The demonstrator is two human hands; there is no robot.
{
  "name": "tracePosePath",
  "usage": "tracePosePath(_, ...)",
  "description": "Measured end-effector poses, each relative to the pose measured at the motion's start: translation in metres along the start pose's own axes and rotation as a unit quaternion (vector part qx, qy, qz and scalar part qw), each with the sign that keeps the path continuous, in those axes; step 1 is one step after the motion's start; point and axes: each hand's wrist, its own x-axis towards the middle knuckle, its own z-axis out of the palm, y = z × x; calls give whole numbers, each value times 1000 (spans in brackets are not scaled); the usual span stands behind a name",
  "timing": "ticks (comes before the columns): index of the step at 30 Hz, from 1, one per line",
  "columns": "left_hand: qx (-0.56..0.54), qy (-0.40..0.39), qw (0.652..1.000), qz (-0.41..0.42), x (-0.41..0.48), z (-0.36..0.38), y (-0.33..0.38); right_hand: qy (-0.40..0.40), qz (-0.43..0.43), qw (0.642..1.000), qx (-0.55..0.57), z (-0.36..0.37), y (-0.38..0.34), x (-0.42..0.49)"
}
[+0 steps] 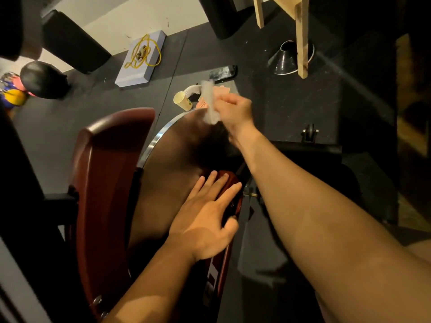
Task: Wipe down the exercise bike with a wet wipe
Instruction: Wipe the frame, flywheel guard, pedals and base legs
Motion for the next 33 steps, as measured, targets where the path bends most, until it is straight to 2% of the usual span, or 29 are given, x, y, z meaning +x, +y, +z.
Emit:
tracePosePath(2, 5, 0, 1000, 5, 2, 0, -1, 1, -65, 998, -4, 8, -1, -22)
tracePosePath(4, 5, -3, 1000, 5, 1, 1, 0, 30, -74, 990, -113, -3, 23, -35)
tracePosePath(5, 4, -5, 1000, 4, 0, 0, 1, 49, -54, 980, -184, -13, 38, -34)
tracePosePath(7, 5, -9, 1000, 3, -1, 0, 2, 56, 20, 971, -231, -33, 59, -28)
tracePosePath(9, 7, -10, 1000, 2, 1, -1, 0, 23, 46, 970, -238, -30, 56, -20)
tracePosePath(11, 8, -7, 1000, 0, 2, -1, 0, -20, 37, 981, -190, -15, 36, -15)
tracePosePath(13, 2, -3, 1000, 0, 2, 1, 0, -60, 1, 992, -113, -2, 13, -10)
tracePosePath(15, -1, -2, 1000, 1, 0, 2, 0, -43, -67, 991, -110, -3, 3, -11)
tracePosePath(17, 8, 0, 1000, 2, 0, 2, -1, -11, -79, 964, -252, -22, 22, -8)
tracePosePath(19, 13, -4, 1000, 6, 0, 2, -2, -1, 19, 919, -394, -55, 68, 0)
tracePosePath(21, 11, -7, 1000, 10, 1, 2, -3, -8, 145, 865, -480, -90, 108, -3)
tracePosePath(22, 10, -8, 1000, 12, 1, 2, -4, -12, 183, 864, -469, -101, 123, -7)
tracePosePath(24, 4, -9, 1000, 13, 1, 3, -6, -38, 212, 922, -323, -105, 143, -25)
tracePosePath(26, 4, -9, 1000, 12, 1, 3, -7, -12, 238, 950, -203, -98, 147, -39)
tracePosePath(28, 7, -8, 1000, 15, 1, 4, -6, 19, 287, 953, -100, -91, 144, -44)
tracePosePath(33, 6, 2, 1000, 18, 2, 5, -7, -40, 325, 945, -18, -90, 136, -37)
